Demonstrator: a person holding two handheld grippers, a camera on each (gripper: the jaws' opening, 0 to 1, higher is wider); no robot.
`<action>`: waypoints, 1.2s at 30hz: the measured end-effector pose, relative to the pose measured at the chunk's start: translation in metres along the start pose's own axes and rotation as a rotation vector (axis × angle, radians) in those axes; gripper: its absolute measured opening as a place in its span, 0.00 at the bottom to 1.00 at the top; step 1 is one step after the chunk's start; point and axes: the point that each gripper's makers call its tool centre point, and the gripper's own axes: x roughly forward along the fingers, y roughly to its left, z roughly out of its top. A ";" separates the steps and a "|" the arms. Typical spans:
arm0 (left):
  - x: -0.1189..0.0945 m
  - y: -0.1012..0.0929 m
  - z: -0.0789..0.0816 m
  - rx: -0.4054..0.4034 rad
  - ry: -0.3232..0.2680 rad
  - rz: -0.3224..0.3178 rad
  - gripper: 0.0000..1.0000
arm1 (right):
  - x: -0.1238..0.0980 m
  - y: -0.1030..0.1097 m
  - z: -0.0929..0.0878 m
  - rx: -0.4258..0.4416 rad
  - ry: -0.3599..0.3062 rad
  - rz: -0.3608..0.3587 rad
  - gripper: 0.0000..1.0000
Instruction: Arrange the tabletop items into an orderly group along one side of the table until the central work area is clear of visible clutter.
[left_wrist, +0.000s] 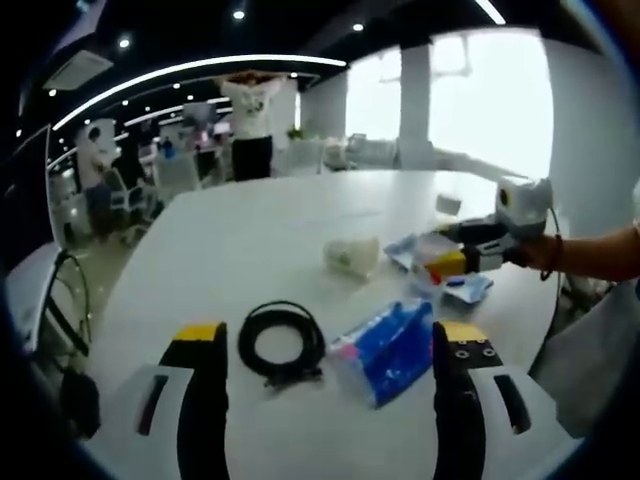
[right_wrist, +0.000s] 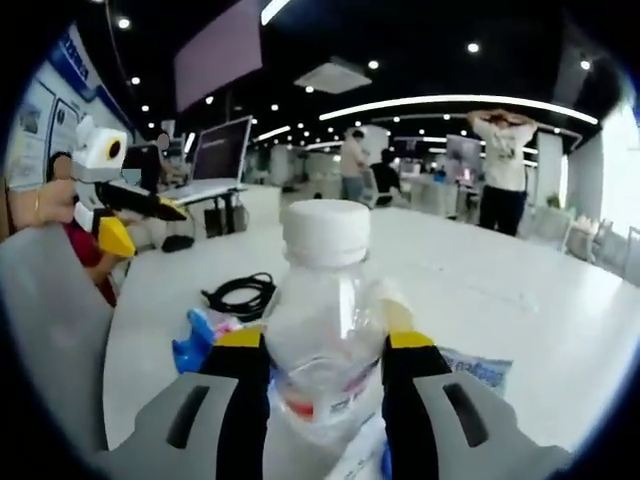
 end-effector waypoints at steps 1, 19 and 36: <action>0.000 0.000 0.000 0.001 0.000 0.000 0.81 | 0.000 0.000 0.000 -0.007 0.007 -0.008 0.43; 0.001 -0.008 -0.007 -0.017 0.014 -0.034 0.80 | 0.000 0.000 -0.002 0.017 0.065 -0.090 0.42; 0.000 -0.015 0.001 -0.029 0.014 -0.076 0.78 | -0.010 -0.003 0.048 0.048 0.005 -0.101 0.42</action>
